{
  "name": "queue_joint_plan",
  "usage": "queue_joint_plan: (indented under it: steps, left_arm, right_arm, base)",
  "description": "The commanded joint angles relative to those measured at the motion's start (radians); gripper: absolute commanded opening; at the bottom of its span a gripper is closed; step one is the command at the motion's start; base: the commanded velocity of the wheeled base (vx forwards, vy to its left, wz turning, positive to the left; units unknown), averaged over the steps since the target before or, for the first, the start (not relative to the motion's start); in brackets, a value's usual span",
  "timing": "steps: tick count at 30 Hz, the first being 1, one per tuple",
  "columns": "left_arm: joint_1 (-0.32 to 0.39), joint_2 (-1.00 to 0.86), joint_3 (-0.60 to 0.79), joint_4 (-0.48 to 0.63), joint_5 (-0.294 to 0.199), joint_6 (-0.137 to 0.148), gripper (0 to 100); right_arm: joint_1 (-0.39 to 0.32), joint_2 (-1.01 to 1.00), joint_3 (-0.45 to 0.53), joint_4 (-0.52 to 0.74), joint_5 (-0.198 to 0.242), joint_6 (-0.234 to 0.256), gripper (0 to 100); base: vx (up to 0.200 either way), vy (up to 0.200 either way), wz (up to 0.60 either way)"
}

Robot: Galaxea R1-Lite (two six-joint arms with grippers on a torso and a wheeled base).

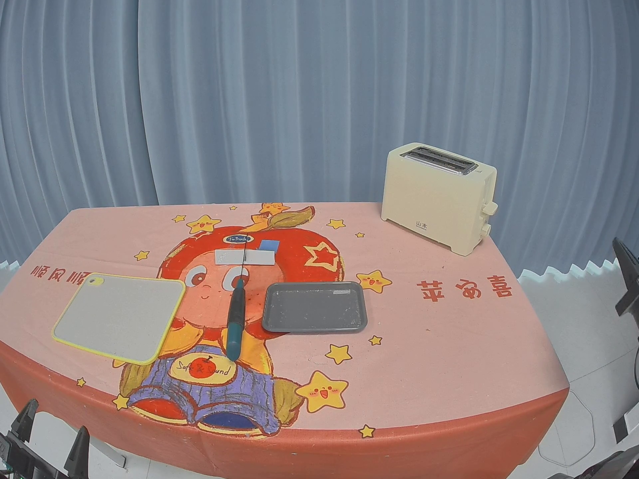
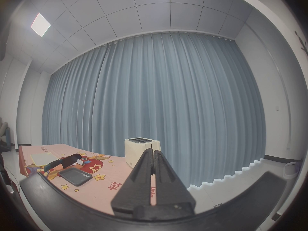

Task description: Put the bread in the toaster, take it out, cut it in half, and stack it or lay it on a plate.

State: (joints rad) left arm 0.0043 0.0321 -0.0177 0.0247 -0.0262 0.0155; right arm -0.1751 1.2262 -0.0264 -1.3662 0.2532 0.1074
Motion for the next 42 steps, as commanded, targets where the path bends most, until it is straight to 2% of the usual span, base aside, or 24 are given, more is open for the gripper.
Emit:
queue_joint_plan:
  steps: [1,2,3,7,11,14,15,16,18,19,20,22,27,28,29,32,38,41,42]
  left_arm:
    - [0.0,0.002,0.008,0.0,0.0,0.0,100]
    - [0.0,0.002,0.008,0.0,0.0,0.0,100]
    - [0.0,0.002,0.008,0.0,0.0,0.0,100]
    - [0.0,0.002,0.008,0.0,0.0,0.0,100]
    - [0.0,0.002,0.008,0.0,0.0,0.0,100]
    - [0.0,0.002,0.008,0.0,0.0,0.0,100]
    - [0.0,0.002,0.008,0.0,0.0,0.0,100]
    - [0.0,0.002,0.008,0.0,0.0,0.0,100]
    - [0.0,0.002,0.008,0.0,0.0,0.0,100]
    - [0.0,0.002,0.008,0.0,0.0,0.0,100]
    - [0.0,0.002,0.008,0.0,0.0,0.0,100]
    - [0.0,0.002,0.008,0.0,0.0,0.0,100]
    - [0.0,0.002,0.008,0.0,0.0,0.0,100]
    - [0.0,0.002,0.008,0.0,0.0,0.0,100]
    - [0.0,0.002,0.008,0.0,0.0,0.0,100]
    - [0.0,0.002,0.008,0.0,0.0,0.0,100]
    - [0.0,0.002,0.008,0.0,0.0,0.0,100]
    - [0.0,0.002,0.008,0.0,0.0,0.0,100]
    - [0.0,0.002,0.008,0.0,0.0,0.0,100]
  right_arm:
    - [-0.026,-0.436,0.026,0.305,0.003,0.021,0]
    - [-0.026,-0.444,0.026,0.317,0.003,0.021,0]
    - [-0.021,-0.588,0.026,0.483,0.003,0.018,0]
    - [-0.018,-0.861,-0.003,0.826,0.003,0.012,0]
    - [-0.014,-1.094,-0.037,1.104,0.012,0.006,0]
    - [-0.014,-1.16,-0.015,1.177,0.006,-0.009,0]
    - [-0.015,-1.157,0.026,1.208,-0.022,-0.071,0]
    - [-0.015,-1.156,0.026,1.228,-0.063,-0.083,0]
    - [-0.015,-1.154,0.026,1.303,-0.242,-0.066,0]
    - [-0.015,-1.154,0.026,1.351,-0.308,-0.057,0]
    - [-0.015,-1.153,0.02,1.383,-0.334,-0.051,0]
    - [-0.014,-1.149,0.02,1.378,-0.293,-0.055,0]
    - [-0.012,-1.149,0.026,1.362,-0.265,-0.08,0]
    - [0.029,-1.145,0.025,1.371,-0.229,-0.1,0]
    - [0.052,-1.143,0.026,1.366,-0.223,-0.101,0]
    - [0.095,-1.143,0.026,1.365,-0.223,-0.1,0]
    - [0.092,-1.148,0.026,1.36,-0.229,-0.095,0]
    - [0.091,-1.146,0.026,1.362,-0.256,-0.084,0]
    - [0.092,-1.145,0.026,1.362,-0.252,-0.086,0]
  base:
    - [0.0,0.0,0.0]
    - [0.0,0.0,0.0]
    - [0.0,0.0,0.0]
    - [0.0,0.0,0.0]
    - [0.0,0.0,0.0]
    - [0.0,0.0,0.0]
    - [0.0,0.0,0.0]
    - [0.0,0.0,0.0]
    - [0.0,0.0,0.0]
    - [0.0,0.0,0.0]
    - [0.0,0.0,0.0]
    - [0.0,0.0,0.0]
    - [0.0,0.0,0.0]
    - [0.0,0.0,0.0]
    - [0.0,0.0,0.0]
    - [0.0,0.0,0.0]
    - [0.0,0.0,0.0]
    - [0.0,0.0,0.0]
    - [0.0,0.0,0.0]
